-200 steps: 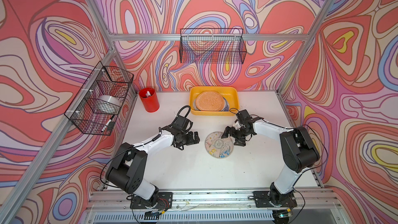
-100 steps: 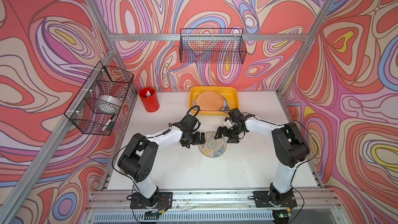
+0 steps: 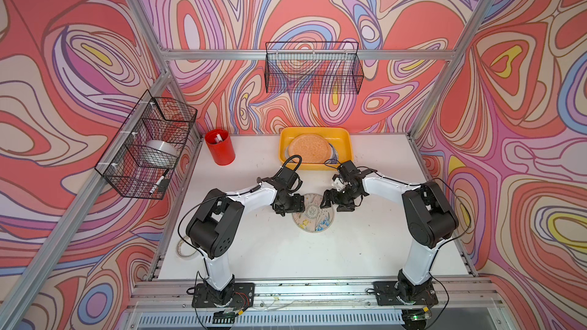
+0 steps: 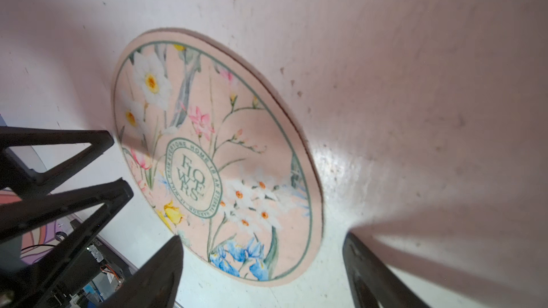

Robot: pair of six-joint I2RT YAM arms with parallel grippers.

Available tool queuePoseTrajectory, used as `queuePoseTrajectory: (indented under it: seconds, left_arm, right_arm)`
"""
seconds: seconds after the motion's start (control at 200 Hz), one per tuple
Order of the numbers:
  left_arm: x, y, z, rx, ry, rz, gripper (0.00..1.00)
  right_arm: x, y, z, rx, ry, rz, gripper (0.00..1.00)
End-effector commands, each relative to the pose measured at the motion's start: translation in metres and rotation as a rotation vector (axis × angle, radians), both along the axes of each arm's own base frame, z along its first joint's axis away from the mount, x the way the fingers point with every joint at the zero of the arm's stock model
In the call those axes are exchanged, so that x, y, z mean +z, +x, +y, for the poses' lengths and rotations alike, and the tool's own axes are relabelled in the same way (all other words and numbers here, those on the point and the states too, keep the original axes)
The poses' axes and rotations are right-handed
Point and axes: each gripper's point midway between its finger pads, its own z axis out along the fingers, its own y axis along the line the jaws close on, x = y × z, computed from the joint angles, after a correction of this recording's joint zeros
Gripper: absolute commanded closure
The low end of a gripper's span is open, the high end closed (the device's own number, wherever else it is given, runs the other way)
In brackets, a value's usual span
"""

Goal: Put the coasters into the storage box
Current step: Pick up the coaster from the center of the board.

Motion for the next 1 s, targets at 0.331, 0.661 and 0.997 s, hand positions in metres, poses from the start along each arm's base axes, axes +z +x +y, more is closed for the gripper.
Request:
queuePoseTrajectory:
  seconds: [0.331, 0.661, 0.997]
  left_arm:
    - [-0.015, -0.012, -0.009, -0.034, 0.005, 0.064, 0.3]
    - [-0.015, -0.015, -0.009, -0.038, 0.005, 0.071, 0.31]
    - [-0.013, -0.016, -0.009, -0.035, 0.002, 0.069, 0.32]
  right_arm:
    - [-0.028, -0.026, -0.005, 0.054, -0.079, 0.092, 0.29]
    - [-0.033, -0.025, 0.002, 0.063, -0.078, 0.099, 0.41]
    - [-0.035, -0.023, 0.003, 0.056, -0.076, 0.1, 0.62]
